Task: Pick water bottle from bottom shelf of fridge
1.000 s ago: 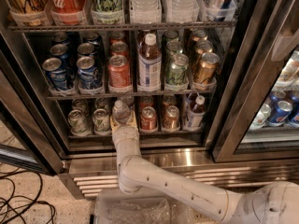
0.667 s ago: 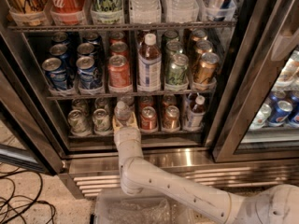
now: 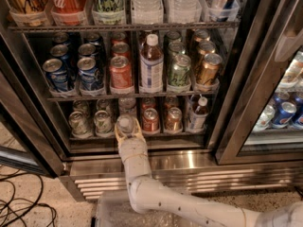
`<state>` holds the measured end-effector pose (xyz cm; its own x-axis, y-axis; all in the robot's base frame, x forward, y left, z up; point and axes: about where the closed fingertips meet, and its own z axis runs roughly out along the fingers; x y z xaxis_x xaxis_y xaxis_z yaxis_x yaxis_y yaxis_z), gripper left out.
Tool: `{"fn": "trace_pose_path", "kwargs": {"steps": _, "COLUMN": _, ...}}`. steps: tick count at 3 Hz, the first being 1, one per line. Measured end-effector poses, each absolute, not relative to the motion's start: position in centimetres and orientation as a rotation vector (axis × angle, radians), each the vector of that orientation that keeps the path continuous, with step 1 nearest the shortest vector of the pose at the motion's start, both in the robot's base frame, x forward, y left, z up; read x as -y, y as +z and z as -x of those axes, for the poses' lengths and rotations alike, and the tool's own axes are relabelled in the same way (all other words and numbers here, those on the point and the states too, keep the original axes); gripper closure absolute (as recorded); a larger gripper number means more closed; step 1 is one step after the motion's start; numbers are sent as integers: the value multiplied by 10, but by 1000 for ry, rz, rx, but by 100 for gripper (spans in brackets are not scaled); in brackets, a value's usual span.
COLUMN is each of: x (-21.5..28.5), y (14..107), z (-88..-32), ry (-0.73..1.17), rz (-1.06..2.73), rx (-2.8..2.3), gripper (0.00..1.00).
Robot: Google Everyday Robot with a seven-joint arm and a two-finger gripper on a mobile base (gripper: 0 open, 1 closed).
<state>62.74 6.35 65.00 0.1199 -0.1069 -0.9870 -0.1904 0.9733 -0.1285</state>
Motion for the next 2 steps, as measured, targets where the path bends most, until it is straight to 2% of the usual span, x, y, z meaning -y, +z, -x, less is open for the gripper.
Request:
{"fn": "trace_pose_path", "kwargs": {"steps": 1, "x": -61, "y": 661, "z": -610, "ry": 54, "rz": 265, "rx": -1389, "gripper": 100}}
{"fn": "trace_pose_path", "kwargs": {"steps": 2, "x": -62, "y": 689, "z": -568, "ry": 41, "rz": 322, "rx": -1262, "gripper": 100}}
